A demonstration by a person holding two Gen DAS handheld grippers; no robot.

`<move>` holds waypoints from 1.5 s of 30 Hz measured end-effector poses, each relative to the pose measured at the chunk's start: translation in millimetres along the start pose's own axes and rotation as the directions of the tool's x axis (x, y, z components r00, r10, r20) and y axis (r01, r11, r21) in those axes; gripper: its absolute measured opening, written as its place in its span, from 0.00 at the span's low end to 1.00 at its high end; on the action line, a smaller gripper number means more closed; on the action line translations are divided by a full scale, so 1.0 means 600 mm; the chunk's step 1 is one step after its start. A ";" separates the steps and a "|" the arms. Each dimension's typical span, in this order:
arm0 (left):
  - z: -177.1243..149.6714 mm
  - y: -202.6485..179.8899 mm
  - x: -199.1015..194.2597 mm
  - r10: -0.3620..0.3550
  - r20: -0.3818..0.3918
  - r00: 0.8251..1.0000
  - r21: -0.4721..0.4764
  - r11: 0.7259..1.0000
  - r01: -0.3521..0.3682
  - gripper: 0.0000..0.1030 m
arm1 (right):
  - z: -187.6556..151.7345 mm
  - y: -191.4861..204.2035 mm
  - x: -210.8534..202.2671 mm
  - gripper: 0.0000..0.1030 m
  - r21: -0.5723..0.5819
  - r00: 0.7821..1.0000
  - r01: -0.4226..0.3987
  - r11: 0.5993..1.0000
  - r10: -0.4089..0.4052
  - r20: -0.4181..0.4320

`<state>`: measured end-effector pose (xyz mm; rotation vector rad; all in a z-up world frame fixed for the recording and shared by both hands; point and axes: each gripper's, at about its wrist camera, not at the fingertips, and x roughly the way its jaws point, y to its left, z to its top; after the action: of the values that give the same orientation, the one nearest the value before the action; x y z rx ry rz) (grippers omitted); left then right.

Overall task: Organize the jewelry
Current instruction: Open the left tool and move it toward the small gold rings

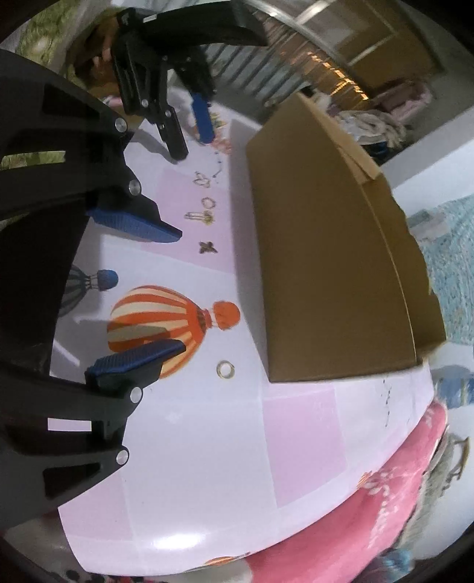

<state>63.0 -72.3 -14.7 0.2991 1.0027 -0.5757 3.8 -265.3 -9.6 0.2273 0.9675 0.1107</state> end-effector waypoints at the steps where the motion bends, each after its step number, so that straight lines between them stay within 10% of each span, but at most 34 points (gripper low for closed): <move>1: 0.001 -0.001 0.006 0.012 -0.009 1.000 -0.006 1.000 -0.013 0.66 | -0.002 0.003 0.001 0.53 -0.011 1.000 0.010 1.000 -0.010 -0.001; 11: 0.003 0.012 0.029 0.044 -0.018 0.999 -0.056 0.997 -0.044 0.92 | -0.003 0.001 0.000 0.53 -0.025 0.997 0.070 0.997 -0.070 0.028; 38: 0.004 0.011 0.030 0.034 -0.029 0.999 -0.031 0.999 -0.035 0.92 | 0.010 -0.051 0.001 0.53 0.058 0.992 0.110 0.992 -0.113 0.059; 45: 0.014 -0.017 -0.004 0.007 0.096 0.995 0.050 0.999 -0.012 0.80 | 0.012 -0.055 0.001 0.53 0.076 0.992 0.098 0.992 -0.103 0.070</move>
<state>61.8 -83.7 -8.0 0.3184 0.8950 -0.6018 9.7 -298.3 -14.3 0.2475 0.9083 -0.0252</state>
